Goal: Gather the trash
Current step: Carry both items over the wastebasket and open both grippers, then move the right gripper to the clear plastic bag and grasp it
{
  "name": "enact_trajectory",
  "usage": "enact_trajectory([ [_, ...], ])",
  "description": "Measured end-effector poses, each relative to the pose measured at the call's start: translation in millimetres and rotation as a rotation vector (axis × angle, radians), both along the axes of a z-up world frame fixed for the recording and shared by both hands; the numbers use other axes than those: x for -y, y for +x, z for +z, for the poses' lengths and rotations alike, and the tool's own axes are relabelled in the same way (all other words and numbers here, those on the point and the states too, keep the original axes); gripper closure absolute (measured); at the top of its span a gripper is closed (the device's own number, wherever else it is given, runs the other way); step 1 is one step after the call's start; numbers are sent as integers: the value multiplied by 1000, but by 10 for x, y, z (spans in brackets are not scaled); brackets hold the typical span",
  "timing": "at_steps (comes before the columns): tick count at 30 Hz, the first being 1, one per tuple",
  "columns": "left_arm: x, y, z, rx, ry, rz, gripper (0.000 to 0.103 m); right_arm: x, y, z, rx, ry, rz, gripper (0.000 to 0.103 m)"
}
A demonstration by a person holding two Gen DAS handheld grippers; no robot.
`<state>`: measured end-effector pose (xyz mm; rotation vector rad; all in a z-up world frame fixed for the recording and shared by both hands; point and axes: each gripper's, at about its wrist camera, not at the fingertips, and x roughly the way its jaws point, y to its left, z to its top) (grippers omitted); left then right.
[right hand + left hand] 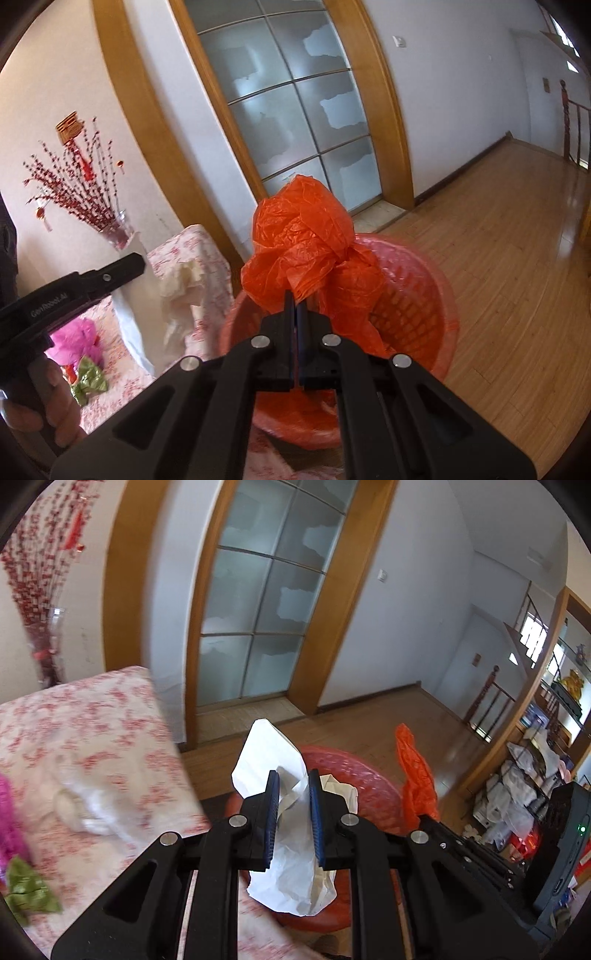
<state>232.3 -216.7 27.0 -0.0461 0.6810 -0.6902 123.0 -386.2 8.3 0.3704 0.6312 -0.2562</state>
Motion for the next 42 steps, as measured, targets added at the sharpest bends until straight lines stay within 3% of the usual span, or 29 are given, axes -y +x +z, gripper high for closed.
enact_trajectory([
  [14,431,129,-376,-90,35,-59,87,419,165,-292,-25,49,-32,100],
  [17,451,150,-439,-115,35,-63,86,445,184,-322,-25,60,-22,96],
  [20,431,195,-481,-131,34,-54,73,475,172,-344,-23,69,-15,90],
  [22,386,223,-498,-140,36,-33,57,472,158,-357,-25,69,-20,82],
  [26,226,248,-480,-137,40,11,55,479,101,-374,-37,51,-51,75],
  [32,-112,111,-351,-40,73,92,38,408,-23,-303,-49,-19,-89,59],
  [40,-663,-144,-276,81,160,225,22,131,3,-231,-61,-54,-40,58],
  [42,-838,-217,-279,98,177,265,18,12,36,-217,-64,-61,-12,52],
])
